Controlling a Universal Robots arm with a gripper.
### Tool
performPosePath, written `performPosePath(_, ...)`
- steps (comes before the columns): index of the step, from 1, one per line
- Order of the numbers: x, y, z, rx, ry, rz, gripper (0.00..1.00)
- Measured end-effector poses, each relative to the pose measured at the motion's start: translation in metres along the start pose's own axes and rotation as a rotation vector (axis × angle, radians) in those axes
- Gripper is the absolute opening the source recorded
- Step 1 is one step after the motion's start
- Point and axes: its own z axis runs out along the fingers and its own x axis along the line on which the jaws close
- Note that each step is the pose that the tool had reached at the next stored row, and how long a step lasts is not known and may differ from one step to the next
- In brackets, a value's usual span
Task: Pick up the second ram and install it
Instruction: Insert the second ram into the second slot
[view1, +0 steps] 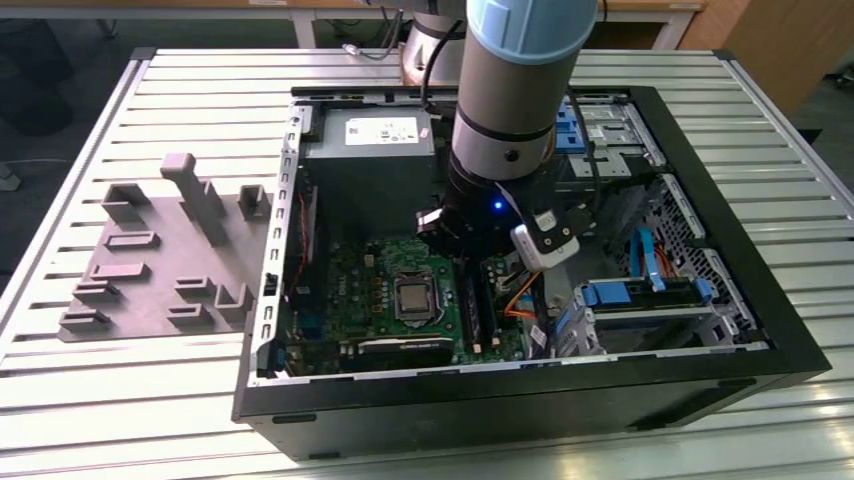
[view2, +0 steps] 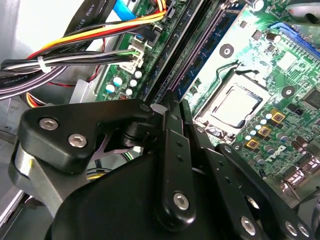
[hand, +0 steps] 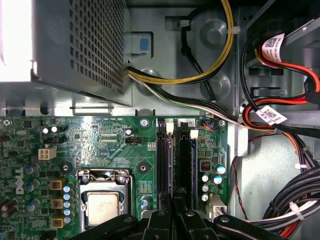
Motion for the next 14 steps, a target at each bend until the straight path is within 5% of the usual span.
performPosePath(14,0.0000,0.0001,0.0046,-0.0003,0.0002,0.000,0.14)
